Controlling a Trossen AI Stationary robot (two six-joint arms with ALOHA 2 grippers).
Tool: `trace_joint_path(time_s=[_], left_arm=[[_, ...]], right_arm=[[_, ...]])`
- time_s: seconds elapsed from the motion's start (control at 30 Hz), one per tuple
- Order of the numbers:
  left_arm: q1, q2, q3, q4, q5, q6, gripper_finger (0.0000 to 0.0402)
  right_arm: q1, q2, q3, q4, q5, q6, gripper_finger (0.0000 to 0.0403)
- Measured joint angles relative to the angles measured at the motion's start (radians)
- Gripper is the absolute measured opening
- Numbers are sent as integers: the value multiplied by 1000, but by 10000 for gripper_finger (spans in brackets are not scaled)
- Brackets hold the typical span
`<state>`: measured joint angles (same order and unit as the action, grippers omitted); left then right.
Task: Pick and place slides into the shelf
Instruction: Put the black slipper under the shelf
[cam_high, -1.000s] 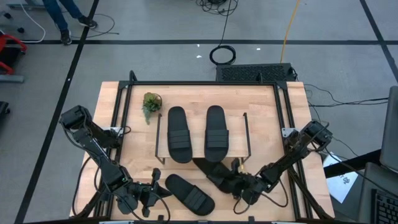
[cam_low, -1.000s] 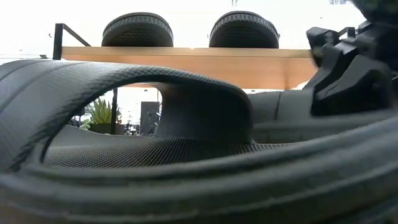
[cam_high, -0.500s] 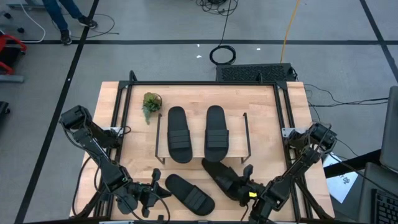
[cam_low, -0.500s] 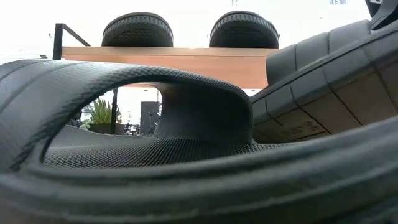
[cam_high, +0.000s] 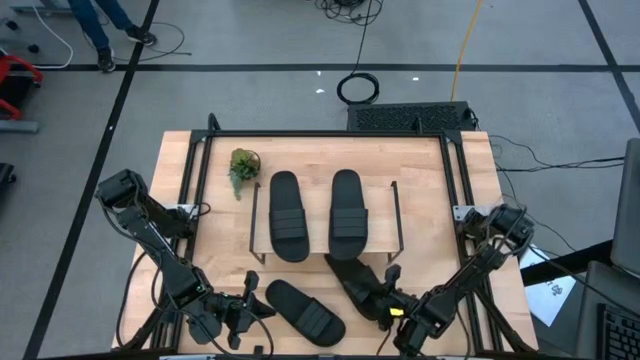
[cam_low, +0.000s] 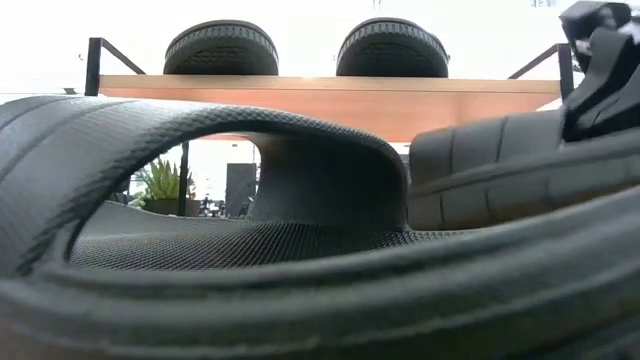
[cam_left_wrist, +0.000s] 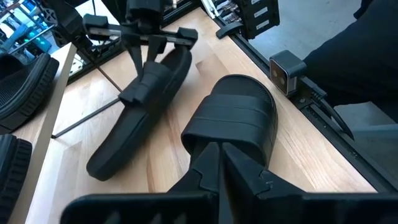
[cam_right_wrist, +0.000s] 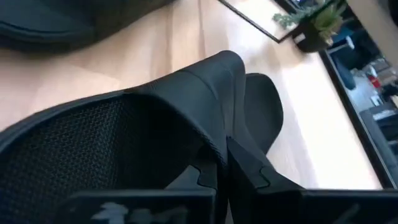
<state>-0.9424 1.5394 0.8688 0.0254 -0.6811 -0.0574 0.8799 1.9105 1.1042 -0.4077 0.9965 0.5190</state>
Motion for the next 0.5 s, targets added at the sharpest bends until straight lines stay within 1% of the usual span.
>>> trace_joint_path(time_s=[0.13, 0.2, 0.3, 0.4, 0.5], left_arm=[[0, 0, 0, 0, 0, 1, 3], [0, 0, 0, 0, 0, 1, 2], [0, 0, 0, 0, 0, 2, 10], [0, 0, 0, 0, 0, 2, 19], [0, 0, 0, 1, 0, 2, 19]], right_arm=[[6, 34, 3, -68, 2, 133, 0], [14, 54, 28, -162, 13, 239, 0], [15, 101, 101, -311, 2, 364, 0], [5, 161, 192, -451, -18, 427, 0], [-28, 214, 262, -514, -37, 448, 0]])
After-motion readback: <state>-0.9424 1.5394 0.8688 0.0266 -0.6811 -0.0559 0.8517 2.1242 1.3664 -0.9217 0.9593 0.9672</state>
